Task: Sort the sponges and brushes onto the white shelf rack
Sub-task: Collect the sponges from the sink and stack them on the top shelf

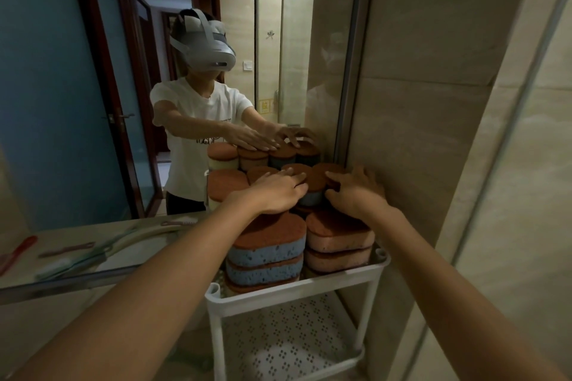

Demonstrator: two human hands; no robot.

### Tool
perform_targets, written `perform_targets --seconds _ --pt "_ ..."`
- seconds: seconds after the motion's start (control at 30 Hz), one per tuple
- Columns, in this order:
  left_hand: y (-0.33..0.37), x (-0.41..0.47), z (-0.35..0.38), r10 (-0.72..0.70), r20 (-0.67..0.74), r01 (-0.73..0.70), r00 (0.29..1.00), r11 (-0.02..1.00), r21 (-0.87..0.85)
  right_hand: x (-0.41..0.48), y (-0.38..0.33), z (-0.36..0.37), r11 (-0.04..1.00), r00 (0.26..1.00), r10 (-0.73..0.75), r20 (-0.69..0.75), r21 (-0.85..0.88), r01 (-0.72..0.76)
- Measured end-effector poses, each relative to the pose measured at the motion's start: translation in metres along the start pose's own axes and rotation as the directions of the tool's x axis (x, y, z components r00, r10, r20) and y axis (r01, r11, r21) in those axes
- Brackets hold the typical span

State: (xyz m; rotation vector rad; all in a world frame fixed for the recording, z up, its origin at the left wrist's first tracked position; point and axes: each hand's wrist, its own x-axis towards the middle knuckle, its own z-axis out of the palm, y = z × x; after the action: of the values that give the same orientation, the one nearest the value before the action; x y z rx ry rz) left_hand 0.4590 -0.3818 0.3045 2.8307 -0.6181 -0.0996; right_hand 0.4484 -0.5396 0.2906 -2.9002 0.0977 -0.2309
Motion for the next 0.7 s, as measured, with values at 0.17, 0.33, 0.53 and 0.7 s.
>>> perform_targets --seconds 0.17,0.33,0.53,0.7 --pt "0.000 0.001 -0.004 -0.030 -0.075 0.016 0.997 0.983 -0.180 -0.005 -0.003 -0.003 0.993 0.999 -0.036 0.009 0.112 0.035" --pt "0.010 -0.033 -0.006 -0.165 -0.481 0.035 0.861 0.963 -0.268 -0.025 -0.016 0.003 0.947 0.924 -0.169 -0.343 0.204 0.249" --pt "-0.016 -0.125 0.011 -0.378 -0.621 0.080 0.686 0.888 -0.452 -0.089 -0.079 0.026 0.777 0.796 -0.282 -0.536 0.360 0.517" --pt "-0.073 -0.222 0.065 -0.658 -0.487 0.286 0.575 0.719 -0.633 -0.158 -0.138 0.078 0.602 0.806 -0.435 -0.402 0.537 0.592"
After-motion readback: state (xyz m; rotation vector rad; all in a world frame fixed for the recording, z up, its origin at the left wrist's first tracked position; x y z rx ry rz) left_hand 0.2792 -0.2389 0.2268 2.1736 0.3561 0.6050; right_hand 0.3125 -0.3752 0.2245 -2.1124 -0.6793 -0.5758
